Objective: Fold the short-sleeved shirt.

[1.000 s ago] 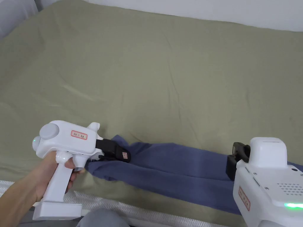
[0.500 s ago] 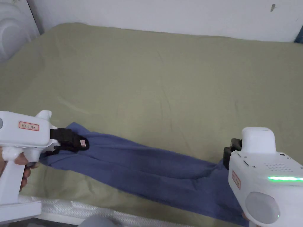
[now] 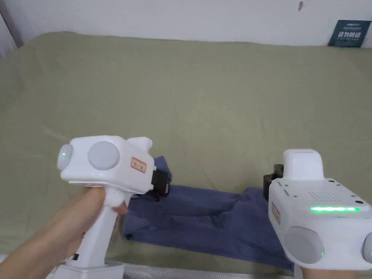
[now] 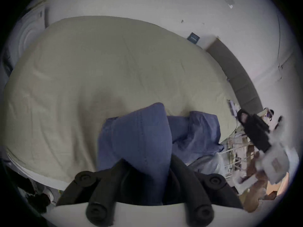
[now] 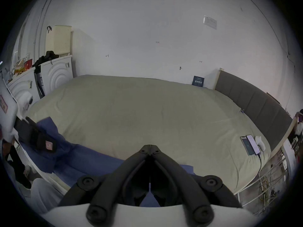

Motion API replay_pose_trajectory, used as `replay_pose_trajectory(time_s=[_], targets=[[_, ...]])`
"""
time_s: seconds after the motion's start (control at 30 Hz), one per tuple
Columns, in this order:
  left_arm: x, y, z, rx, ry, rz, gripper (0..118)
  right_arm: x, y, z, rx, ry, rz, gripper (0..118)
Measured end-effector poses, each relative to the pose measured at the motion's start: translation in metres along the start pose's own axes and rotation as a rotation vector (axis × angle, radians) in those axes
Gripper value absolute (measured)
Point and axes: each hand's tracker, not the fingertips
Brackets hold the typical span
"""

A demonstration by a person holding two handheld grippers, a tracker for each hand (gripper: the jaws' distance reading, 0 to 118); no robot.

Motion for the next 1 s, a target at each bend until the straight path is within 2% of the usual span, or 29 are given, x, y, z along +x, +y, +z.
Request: replay_pose_trajectory(time_s=[0.13, 0.17, 0.2, 0.23, 0.27, 0.3, 0.37, 0.47, 0.5, 0.53, 0.57, 0.6, 0.63, 0.77, 1.0], targets=[[0.032, -0.004, -0.054, -0.03, 0.092, -0.063, 8, 0.009, -0.003, -0.004, 0.005, -0.038, -0.006, 0], [0.033, -0.003, -0.071, -0.04, 0.105, -0.06, 11, 0.011, -0.004, -0.005, 0.001, -0.042, -0.009, 0], [0.035, -0.005, -0.081, -0.053, 0.106, -0.065, 42, 0.013, -0.005, -0.006, -0.003, -0.045, -0.011, 0], [0.036, -0.009, -0.088, -0.065, 0.087, -0.075, 85, 0.014, -0.006, -0.007, -0.006, -0.049, -0.013, 0], [0.035, -0.01, -0.092, -0.07, 0.06, -0.071, 116, 0.016, -0.007, -0.008, -0.01, -0.053, -0.018, 0], [0.037, -0.014, -0.095, -0.081, 0.02, -0.069, 118, 0.018, -0.008, -0.008, -0.014, -0.051, -0.023, 0], [0.032, -0.015, -0.077, 0.014, -0.044, -0.035, 110, 0.02, -0.009, -0.009, -0.018, -0.056, -0.025, 0], [0.008, -0.011, -0.043, 0.061, -0.123, 0.041, 108, 0.023, -0.01, -0.009, -0.022, -0.051, -0.04, 0], [-0.001, -0.011, -0.033, 0.068, -0.133, 0.07, 104, 0.023, -0.01, -0.008, -0.022, -0.051, -0.043, 0], [-0.014, -0.011, -0.022, 0.096, -0.175, 0.095, 93, 0.023, -0.01, -0.007, -0.019, -0.051, -0.047, 0], [-0.026, -0.011, -0.015, 0.106, -0.214, 0.122, 67, 0.024, -0.01, -0.007, -0.017, -0.048, -0.05, 0], [-0.035, -0.011, -0.013, 0.097, -0.231, 0.16, 6, 0.024, -0.01, -0.006, -0.019, -0.044, -0.055, 0], [-0.048, -0.008, -0.016, 0.122, -0.223, 0.183, 0, 0.024, -0.011, -0.006, -0.021, -0.038, -0.062, 0], [-0.05, -0.015, -0.042, 0.02, -0.245, 0.181, 0, 0.022, -0.013, -0.007, -0.027, -0.032, -0.064, 0], [0.011, -0.041, -0.135, -0.152, -0.37, 0.096, 0, 0.02, -0.016, -0.011, -0.044, -0.033, -0.054, 0]])
